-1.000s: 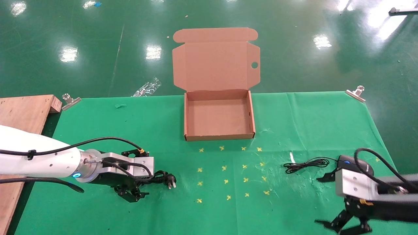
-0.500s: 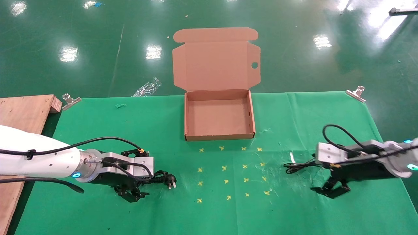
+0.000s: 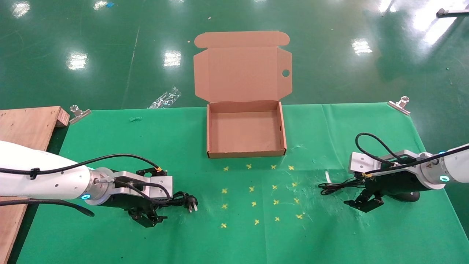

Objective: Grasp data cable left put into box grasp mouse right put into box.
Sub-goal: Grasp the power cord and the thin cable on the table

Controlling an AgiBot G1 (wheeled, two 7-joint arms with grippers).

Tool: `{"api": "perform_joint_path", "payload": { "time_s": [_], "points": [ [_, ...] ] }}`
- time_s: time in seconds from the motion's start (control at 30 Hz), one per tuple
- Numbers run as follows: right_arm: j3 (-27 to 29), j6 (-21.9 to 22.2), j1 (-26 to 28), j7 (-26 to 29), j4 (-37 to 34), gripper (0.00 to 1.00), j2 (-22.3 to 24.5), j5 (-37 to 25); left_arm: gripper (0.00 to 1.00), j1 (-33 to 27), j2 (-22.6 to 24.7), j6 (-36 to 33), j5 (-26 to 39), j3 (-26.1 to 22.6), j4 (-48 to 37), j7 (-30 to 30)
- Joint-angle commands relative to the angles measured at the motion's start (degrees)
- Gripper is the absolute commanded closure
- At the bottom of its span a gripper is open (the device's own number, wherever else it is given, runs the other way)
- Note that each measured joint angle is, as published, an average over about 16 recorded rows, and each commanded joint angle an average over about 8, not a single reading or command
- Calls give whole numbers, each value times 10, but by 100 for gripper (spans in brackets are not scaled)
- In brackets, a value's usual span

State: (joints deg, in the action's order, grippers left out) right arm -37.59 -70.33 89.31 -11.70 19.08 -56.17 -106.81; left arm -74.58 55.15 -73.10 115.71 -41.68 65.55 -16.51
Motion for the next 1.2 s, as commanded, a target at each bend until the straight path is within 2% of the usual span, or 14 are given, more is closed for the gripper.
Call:
{"api": "perform_joint_path", "payload": {
  "time_s": [0.03, 0.17, 0.2, 0.23, 0.27, 1.2],
  "points": [
    [-1, 6, 6, -9, -22, 22, -7, -2, 41, 0, 0, 0, 0, 0, 0, 0],
    [0, 8, 8, -10, -28, 72, -9, -2, 91, 0, 0, 0, 0, 0, 0, 0],
    [0, 7, 7, -9, -26, 85, -8, -1, 100, 0, 0, 0, 0, 0, 0, 0],
    [0, 7, 7, -9, -24, 96, -8, -1, 100, 0, 0, 0, 0, 0, 0, 0],
    [0, 7, 6, -8, -22, 100, -7, -1, 100, 0, 0, 0, 0, 0, 0, 0],
    [1, 2, -1, -3, -2, 100, 0, 2, 100, 0, 0, 0, -1, 0, 0, 0]
  ]
}}
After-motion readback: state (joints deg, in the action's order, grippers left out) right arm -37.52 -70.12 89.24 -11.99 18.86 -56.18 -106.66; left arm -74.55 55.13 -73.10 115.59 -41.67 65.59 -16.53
